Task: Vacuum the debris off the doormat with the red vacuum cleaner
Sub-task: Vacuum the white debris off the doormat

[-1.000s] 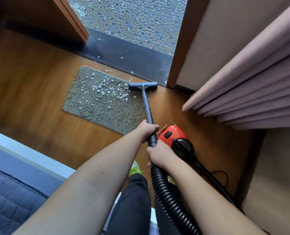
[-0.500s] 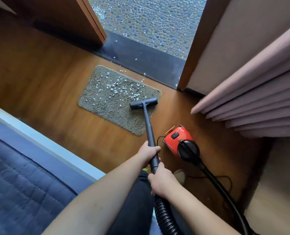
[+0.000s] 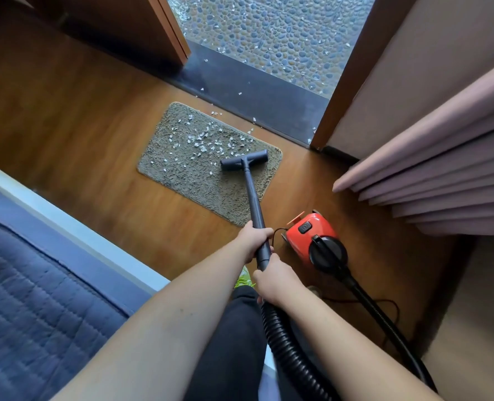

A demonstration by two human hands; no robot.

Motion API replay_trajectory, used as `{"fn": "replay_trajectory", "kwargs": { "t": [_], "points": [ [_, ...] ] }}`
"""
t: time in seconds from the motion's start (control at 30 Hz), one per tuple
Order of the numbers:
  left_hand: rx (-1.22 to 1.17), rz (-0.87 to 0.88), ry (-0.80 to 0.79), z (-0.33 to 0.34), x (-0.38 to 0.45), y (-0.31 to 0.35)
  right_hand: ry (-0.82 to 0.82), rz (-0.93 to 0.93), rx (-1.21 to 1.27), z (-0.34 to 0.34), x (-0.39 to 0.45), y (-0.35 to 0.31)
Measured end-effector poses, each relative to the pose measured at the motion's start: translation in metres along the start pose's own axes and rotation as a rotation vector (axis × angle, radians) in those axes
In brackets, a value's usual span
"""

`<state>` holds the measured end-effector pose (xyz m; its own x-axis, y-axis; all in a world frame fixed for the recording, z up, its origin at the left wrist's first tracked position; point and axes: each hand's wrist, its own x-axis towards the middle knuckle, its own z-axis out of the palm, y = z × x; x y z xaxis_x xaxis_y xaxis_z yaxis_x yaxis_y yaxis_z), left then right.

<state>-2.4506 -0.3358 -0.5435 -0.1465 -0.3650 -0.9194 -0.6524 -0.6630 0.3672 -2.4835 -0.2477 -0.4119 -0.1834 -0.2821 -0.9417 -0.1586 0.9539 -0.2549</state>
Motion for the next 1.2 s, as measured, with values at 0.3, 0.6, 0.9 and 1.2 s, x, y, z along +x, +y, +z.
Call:
{"fn": "replay_trajectory", "kwargs": {
  "t": [0.3,0.6,0.9,1.2],
  "points": [
    [-0.205,-0.063,-0.031,-0.027,0.01,0.027,-0.024,-0.015,-0.014,-0.002,0.021,-0.042],
    [-0.175,-0.102,-0.055,-0.033,-0.016,0.0,0.003,0.017,0.002,0.021,-0.011,-0.033],
    [-0.16,-0.115,-0.042,-0.051,-0.003,-0.017,0.023,-0.009,-0.009,0.044,-0.013,-0.028],
    [-0.25,-0.037,0.021,-0.062,0.019,-0.005,0.022,-0.067,-0.107,0.05,-0.008,-0.024]
  ]
}}
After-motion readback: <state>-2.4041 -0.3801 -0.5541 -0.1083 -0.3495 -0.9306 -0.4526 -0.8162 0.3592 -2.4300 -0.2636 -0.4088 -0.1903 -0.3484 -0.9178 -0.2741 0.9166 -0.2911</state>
